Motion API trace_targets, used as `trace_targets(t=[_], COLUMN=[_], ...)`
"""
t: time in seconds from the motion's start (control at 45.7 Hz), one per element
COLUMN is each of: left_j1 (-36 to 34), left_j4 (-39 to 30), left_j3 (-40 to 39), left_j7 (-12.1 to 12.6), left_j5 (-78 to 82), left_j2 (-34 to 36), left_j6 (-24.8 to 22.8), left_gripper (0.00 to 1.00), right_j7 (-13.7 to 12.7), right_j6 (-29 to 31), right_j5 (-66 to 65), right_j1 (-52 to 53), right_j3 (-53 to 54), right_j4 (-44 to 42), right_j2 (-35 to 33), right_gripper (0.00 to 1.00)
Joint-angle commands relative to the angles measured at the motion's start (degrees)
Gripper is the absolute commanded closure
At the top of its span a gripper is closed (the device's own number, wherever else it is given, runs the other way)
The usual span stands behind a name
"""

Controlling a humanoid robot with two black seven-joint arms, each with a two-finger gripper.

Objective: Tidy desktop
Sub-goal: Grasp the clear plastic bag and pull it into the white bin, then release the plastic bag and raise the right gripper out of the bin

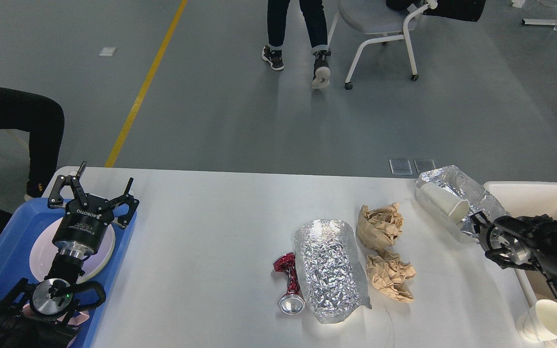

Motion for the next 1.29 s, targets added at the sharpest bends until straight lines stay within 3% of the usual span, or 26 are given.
trace_targets(t=[0.0,0.175,0.35,0.744,1.095,1.27], left_j1=[0.0,0.0,0.0,0.0,0.0,0.0], left_j4=[0.0,-0.09,0.0,0.0,0.0,0.0], left_j3=[0.0,0.0,0.0,0.0,0.0,0.0], left_j7=[0.0,0.0,-0.09,0.0,0.0,0.0], left_j5=[-0.01,0.08,-0.01,-0.01,-0.01,-0.01], left_j2=[0.0,0.0,0.0,0.0,0.0,0.0], left_j6=[0.0,0.0,0.0,0.0,0.0,0.0], left_gripper=[0.04,0.04,0.04,0.04,0.04,0.04], right_j7=[-1.4,-5.36,-5.45,-4.75,-4.57,-4.57], right_j6=[0.1,0.1,0.36,0.89,2.03,1.5], right_j5=[0.0,-0.7,-0.79,-0.35,0.88,0.71], right_j1=[5.06,13.94,24.48,47.07,53.41,49.55], right_j3=[2.2,1.32,-6.93,-34.26,-40.43,-40.17], right_j4=[9.92,23.28,31.11,46.58,48.7,42.03], right_j2=[-6.56,-17.01,-24.84,-29.77,-29.86,-30.73], right_gripper=[1.0,1.0,1.0,1.0,1.0,1.0])
